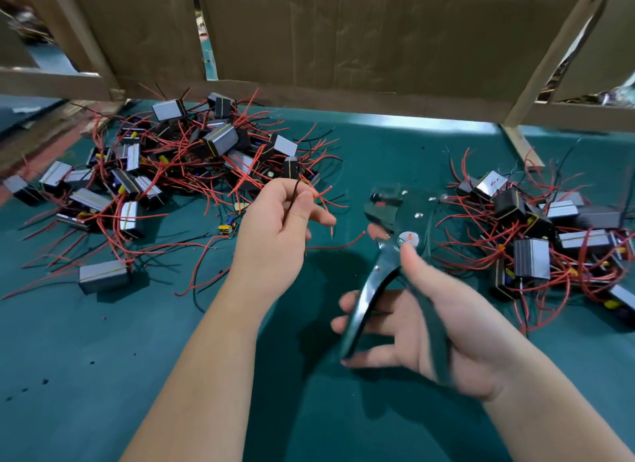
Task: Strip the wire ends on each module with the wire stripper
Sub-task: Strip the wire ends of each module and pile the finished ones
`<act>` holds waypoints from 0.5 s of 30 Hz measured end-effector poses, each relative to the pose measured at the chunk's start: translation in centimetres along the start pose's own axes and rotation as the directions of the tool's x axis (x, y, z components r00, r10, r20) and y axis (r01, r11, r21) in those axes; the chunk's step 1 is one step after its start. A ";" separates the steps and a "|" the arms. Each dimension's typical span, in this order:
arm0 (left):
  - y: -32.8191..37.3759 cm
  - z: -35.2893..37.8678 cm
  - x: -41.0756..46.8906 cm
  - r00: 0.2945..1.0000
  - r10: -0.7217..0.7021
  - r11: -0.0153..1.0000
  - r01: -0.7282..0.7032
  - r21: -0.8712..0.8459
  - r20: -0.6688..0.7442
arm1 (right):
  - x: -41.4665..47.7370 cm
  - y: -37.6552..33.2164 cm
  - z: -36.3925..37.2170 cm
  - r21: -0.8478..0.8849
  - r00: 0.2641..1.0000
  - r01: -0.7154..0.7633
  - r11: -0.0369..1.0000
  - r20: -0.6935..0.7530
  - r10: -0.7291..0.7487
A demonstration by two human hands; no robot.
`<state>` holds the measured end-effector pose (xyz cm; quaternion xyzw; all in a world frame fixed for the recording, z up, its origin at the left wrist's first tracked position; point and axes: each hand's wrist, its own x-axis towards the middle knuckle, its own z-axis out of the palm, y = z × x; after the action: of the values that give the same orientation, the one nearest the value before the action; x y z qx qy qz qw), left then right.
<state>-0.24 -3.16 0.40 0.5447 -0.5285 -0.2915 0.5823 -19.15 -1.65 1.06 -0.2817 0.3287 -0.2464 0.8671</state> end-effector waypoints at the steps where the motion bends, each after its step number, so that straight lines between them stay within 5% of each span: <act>1: 0.1 0.0 0.0 1.000 -0.006 1.000 0.005 -0.022 -0.013 | 0.0 -0.2 0.1 0.021 1.000 -0.007 1.000 -0.015 0.007; 15: 0.4 0.2 -0.1 0.997 -0.065 0.997 0.063 -0.037 -0.036 | -0.5 -2.0 -1.2 0.196 0.968 0.208 0.958 -0.183 -0.172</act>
<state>-0.56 -3.03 0.74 0.5560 -0.4946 -0.3093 0.5921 -20.85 -3.20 1.80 -0.1960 0.3417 -0.3851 0.8346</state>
